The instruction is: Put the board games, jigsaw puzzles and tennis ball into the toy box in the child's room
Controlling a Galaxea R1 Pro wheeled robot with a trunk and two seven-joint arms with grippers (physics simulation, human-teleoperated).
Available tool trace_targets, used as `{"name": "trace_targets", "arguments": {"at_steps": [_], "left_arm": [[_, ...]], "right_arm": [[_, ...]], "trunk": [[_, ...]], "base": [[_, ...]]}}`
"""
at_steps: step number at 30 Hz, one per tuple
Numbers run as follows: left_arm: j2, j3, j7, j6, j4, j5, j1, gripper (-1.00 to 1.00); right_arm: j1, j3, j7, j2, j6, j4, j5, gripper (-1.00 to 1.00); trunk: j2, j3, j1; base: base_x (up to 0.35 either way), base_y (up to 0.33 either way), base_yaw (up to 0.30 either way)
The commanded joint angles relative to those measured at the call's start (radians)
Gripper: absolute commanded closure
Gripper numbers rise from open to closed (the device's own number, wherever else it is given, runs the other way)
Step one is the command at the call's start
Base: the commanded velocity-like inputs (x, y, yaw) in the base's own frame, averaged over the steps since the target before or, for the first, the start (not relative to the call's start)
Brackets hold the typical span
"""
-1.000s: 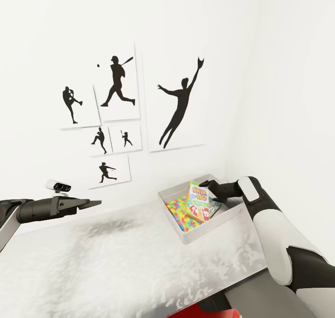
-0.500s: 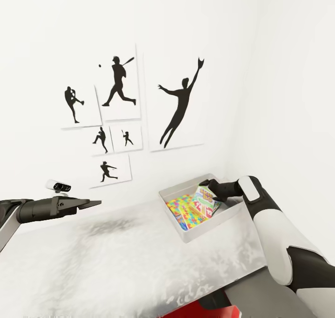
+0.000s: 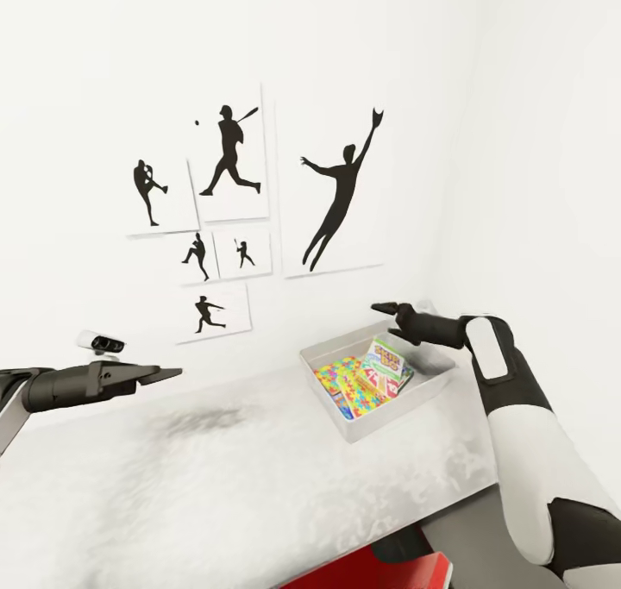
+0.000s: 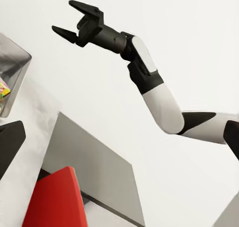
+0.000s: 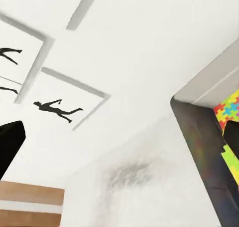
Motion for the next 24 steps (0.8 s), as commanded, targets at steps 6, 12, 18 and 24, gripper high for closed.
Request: {"name": "trace_targets", "arguments": {"at_steps": [6,12,18,24], "left_arm": [[0.006,0.017,-0.006,0.012,0.022,0.003,-0.001,-1.00],[0.010,0.029,-0.006,0.012,0.024,0.003,-0.001,-1.00],[0.010,0.030,-0.006,0.012,0.024,0.002,0.000,-1.00],[0.010,0.030,-0.007,0.012,0.023,0.003,0.000,-1.00]], "right_arm": [[0.170,-0.004,0.238,-0.011,0.004,-0.134,0.013,-1.00],[0.365,-0.002,0.367,-0.012,-0.067,-0.226,0.014,-1.00],[0.484,0.000,0.384,-0.007,-0.121,-0.379,0.013,-1.00],[0.496,0.001,0.377,-0.002,-0.128,-0.405,0.023,-1.00]], "trunk": [[-0.002,-0.002,0.001],[-0.002,-0.002,0.001],[-0.002,-0.002,0.001],[-0.002,-0.002,0.001]], "base": [[-0.084,0.065,0.000],[-0.039,0.020,0.000],[-0.146,0.056,0.000],[-0.130,0.006,0.000]]}}
